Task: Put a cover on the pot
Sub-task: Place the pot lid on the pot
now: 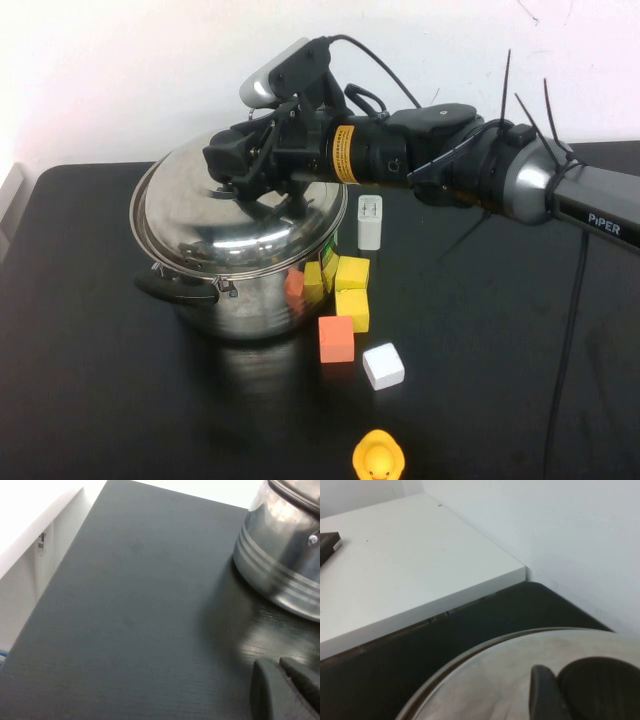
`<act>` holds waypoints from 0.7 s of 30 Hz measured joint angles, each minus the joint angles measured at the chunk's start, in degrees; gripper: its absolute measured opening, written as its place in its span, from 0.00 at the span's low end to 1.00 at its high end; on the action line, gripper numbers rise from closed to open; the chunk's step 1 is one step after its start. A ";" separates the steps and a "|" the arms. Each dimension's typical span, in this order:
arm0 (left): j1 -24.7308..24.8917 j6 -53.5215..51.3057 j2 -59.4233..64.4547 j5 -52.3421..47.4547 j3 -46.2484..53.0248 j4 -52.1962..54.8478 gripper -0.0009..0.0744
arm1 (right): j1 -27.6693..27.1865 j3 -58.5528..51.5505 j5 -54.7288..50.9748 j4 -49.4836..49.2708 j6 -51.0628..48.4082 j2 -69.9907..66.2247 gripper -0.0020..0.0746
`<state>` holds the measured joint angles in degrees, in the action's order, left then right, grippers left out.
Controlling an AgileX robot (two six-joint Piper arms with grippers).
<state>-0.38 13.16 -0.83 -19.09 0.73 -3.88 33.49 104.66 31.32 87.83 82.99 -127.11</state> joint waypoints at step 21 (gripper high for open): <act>0.00 0.00 0.00 0.00 0.00 0.00 0.01 | 0.03 0.00 0.00 -2.48 -2.54 -0.08 0.49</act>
<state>-0.38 13.16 -0.83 -19.09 0.73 -3.88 33.52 104.66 31.32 85.35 80.45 -127.19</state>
